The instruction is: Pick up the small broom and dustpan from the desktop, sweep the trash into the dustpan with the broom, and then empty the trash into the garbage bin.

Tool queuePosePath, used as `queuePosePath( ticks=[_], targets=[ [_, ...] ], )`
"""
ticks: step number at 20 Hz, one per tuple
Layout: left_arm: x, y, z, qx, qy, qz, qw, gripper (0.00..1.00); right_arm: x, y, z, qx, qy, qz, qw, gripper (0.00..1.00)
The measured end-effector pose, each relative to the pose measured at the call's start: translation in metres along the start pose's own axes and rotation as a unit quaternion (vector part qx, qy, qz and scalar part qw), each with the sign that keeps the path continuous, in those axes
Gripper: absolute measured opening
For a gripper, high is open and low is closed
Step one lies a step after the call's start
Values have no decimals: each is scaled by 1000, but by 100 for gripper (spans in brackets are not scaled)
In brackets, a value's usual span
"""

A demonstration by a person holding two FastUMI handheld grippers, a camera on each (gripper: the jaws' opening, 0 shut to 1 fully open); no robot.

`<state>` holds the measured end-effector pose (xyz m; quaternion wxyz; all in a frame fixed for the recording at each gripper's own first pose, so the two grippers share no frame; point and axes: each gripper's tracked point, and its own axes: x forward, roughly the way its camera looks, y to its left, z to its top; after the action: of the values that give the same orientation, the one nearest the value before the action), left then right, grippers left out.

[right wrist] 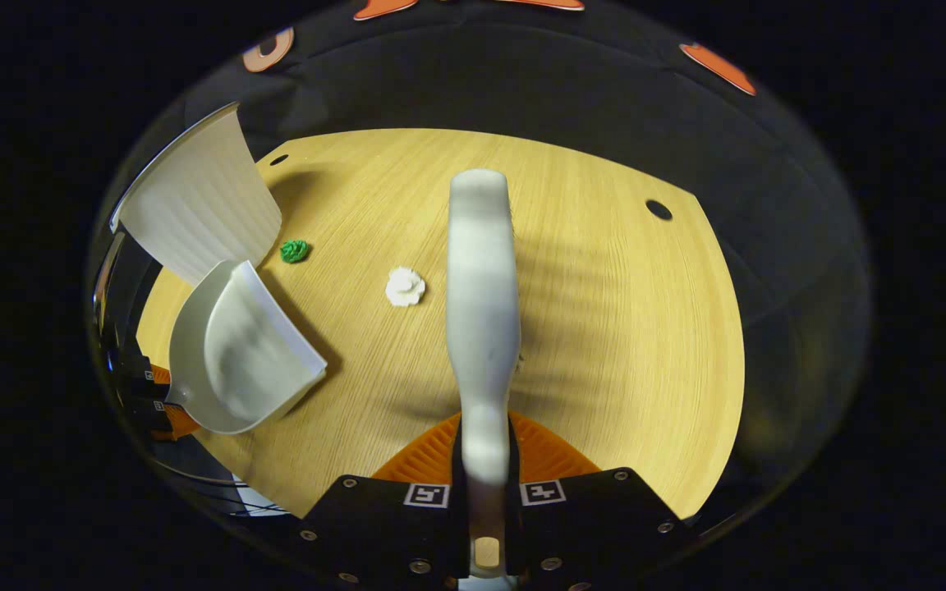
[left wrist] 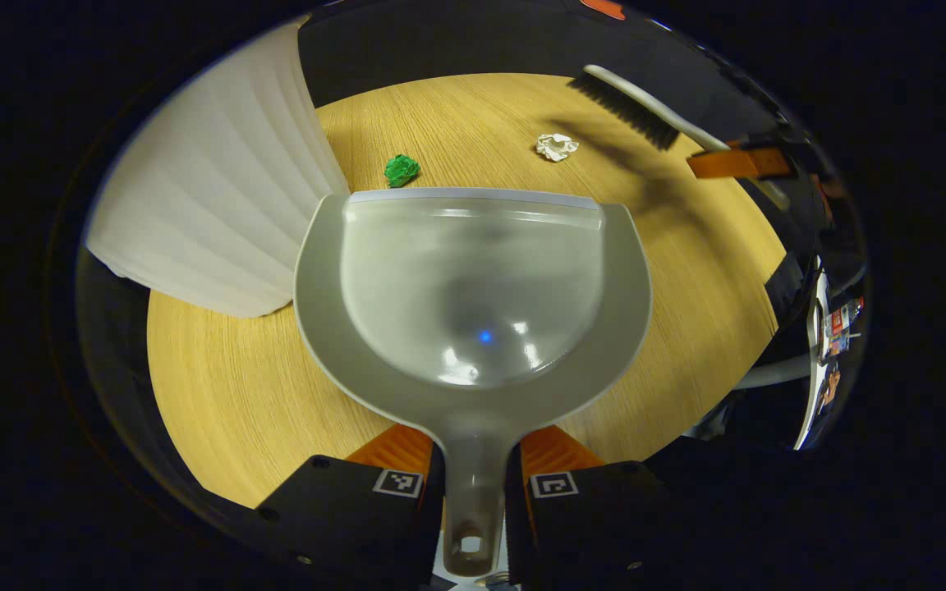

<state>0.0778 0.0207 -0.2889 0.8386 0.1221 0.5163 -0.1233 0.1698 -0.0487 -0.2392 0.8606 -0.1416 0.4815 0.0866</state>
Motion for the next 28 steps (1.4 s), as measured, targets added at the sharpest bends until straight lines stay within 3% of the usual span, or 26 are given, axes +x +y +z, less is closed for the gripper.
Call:
queuePosePath(
  ticks=[3,7,11,14,15,18,21,24,28],
  targets=[
    [17,-5,13,10,13,-7,1000,33,33,-2,15,-60,41,-8,997,16],
    [35,5,19,-7,22,-18,1000,33,59,41,19,-126,73,38,989,17],
    [33,7,22,-15,24,-16,999,33,29,98,16,-193,83,123,970,17],
    [33,6,24,-19,24,-16,999,33,7,111,17,-228,96,160,956,17],
    [34,6,24,-22,25,-16,999,33,8,106,31,-225,89,159,957,16],
    [37,1,30,-42,29,-20,998,33,33,71,90,-210,66,103,970,17],
    [38,3,26,-50,33,-20,998,33,49,67,134,-227,51,92,968,17],
    [39,2,29,-47,36,-19,998,33,59,83,139,-273,58,101,955,16],
    [41,2,28,-48,37,-22,998,33,42,84,118,-347,80,131,925,16]
  ],
)
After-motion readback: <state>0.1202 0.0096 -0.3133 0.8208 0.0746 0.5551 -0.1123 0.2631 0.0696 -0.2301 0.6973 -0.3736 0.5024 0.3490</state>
